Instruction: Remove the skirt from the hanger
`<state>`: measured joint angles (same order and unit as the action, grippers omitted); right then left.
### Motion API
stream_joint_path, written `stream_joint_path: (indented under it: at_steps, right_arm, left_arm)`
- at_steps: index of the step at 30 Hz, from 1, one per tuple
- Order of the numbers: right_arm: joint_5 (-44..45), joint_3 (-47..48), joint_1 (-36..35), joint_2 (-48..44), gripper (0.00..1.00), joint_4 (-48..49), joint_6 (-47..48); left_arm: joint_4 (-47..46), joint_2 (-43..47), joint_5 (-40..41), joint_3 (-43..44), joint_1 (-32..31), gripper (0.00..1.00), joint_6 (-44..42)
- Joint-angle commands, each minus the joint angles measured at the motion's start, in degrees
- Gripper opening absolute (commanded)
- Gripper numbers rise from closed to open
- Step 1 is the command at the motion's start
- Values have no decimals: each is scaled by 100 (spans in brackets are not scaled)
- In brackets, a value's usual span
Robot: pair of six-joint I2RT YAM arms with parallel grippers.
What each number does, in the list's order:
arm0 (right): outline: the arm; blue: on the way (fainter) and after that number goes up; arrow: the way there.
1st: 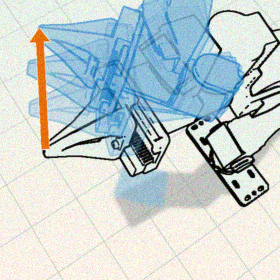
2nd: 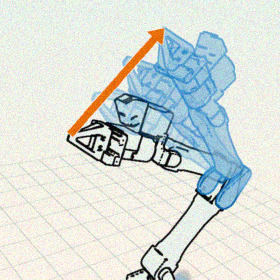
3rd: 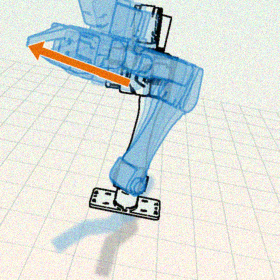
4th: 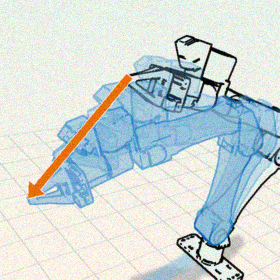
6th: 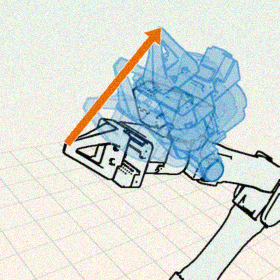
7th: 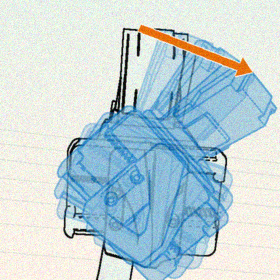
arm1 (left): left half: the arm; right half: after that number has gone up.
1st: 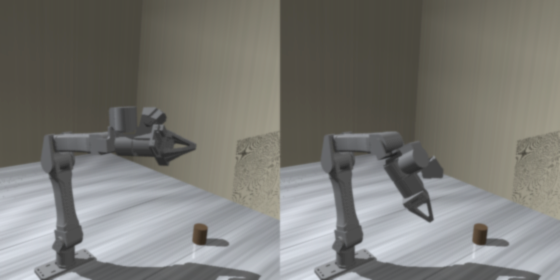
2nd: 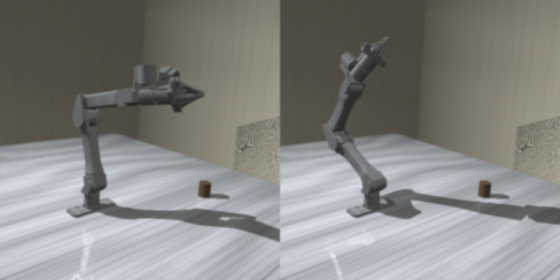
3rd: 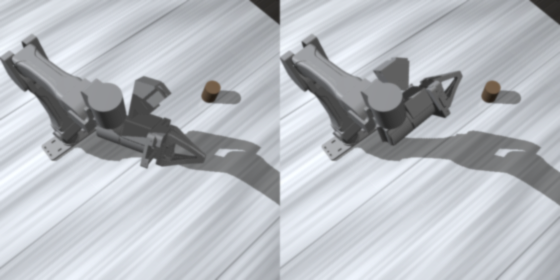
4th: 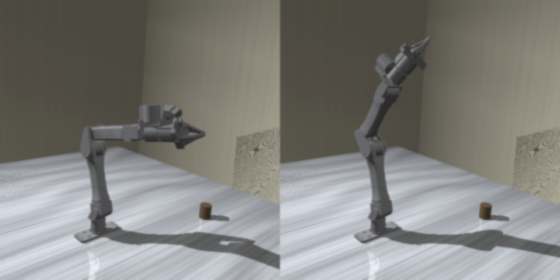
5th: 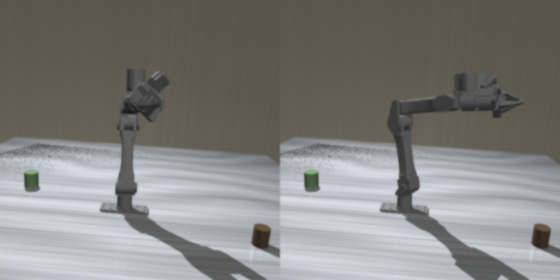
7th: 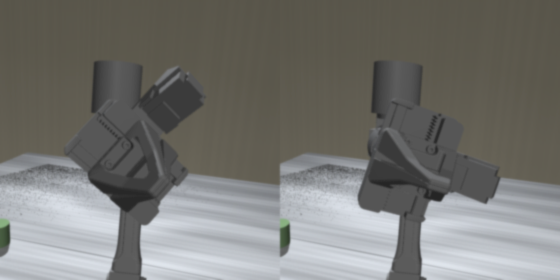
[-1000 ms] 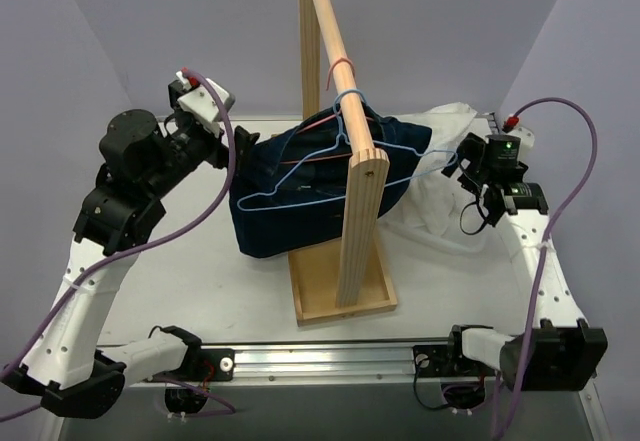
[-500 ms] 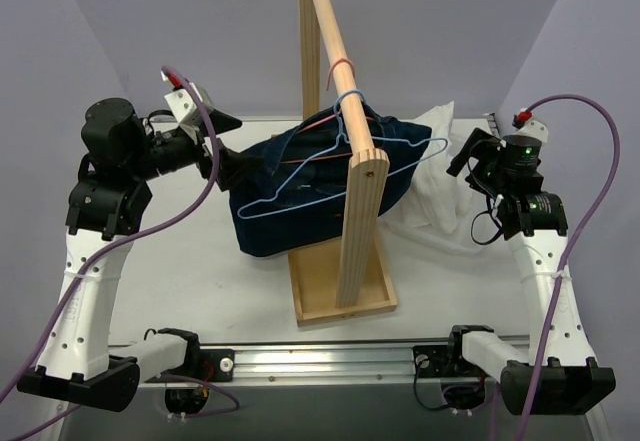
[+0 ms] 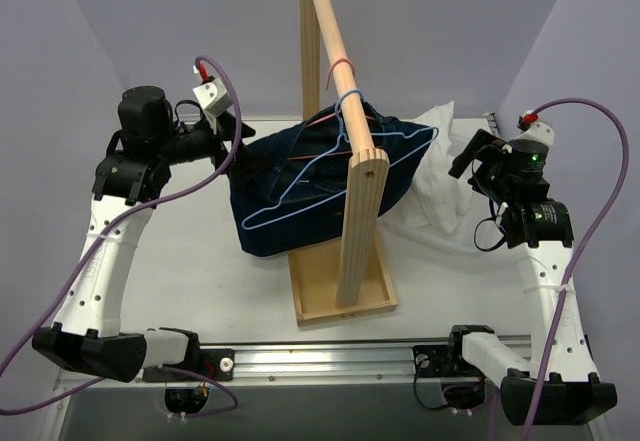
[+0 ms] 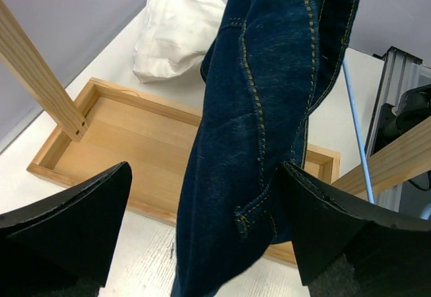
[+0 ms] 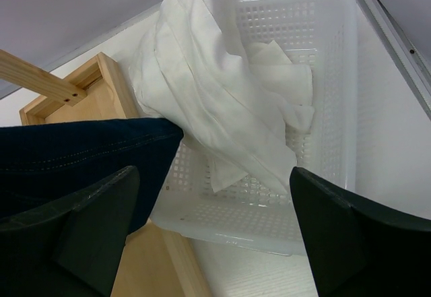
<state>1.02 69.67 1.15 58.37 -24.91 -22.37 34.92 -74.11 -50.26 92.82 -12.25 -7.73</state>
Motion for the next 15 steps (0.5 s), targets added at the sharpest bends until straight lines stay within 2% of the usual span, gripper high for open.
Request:
stream_joint_path:
  at_steps: [1, 2, 4, 5, 6, 9, 10, 11, 15]
  right_arm:
    - [-40, -15, 0, -106, 90, 21, 101]
    - [-40, -15, 0, -106, 90, 12, 101]
    - [-40, -15, 0, -115, 90, 3, 101]
    - [-40, -15, 0, -124, 89, 3, 110]
    - [-40, -15, 0, -133, 89, -5, 110]
    - [-40, 3, 0, -168, 89, -32, 136]
    - [-40, 12, 0, -177, 89, -49, 145]
    - [-40, 29, 0, -177, 89, -84, 180]
    - [21, 73, 0, -203, 89, -155, 242]
  left_arm:
    - [-81, -78, -282, 27, 30, 99, -107]
    - [-108, -86, -309, -9, 21, 100, -80]
    - [-187, -104, -414, -97, 12, 87, -54]
    - [-187, -139, -441, -106, 3, 67, -36]
    - [-213, -157, -432, -106, -5, 55, -10]
    - [-266, -227, -380, -88, -84, 24, 104]
    - [-344, -227, -318, -71, -128, 10, 139]
    - [-406, -184, -257, -71, -215, 3, 270]
    - [-898, -78, 77, -1, -330, 2, 937]
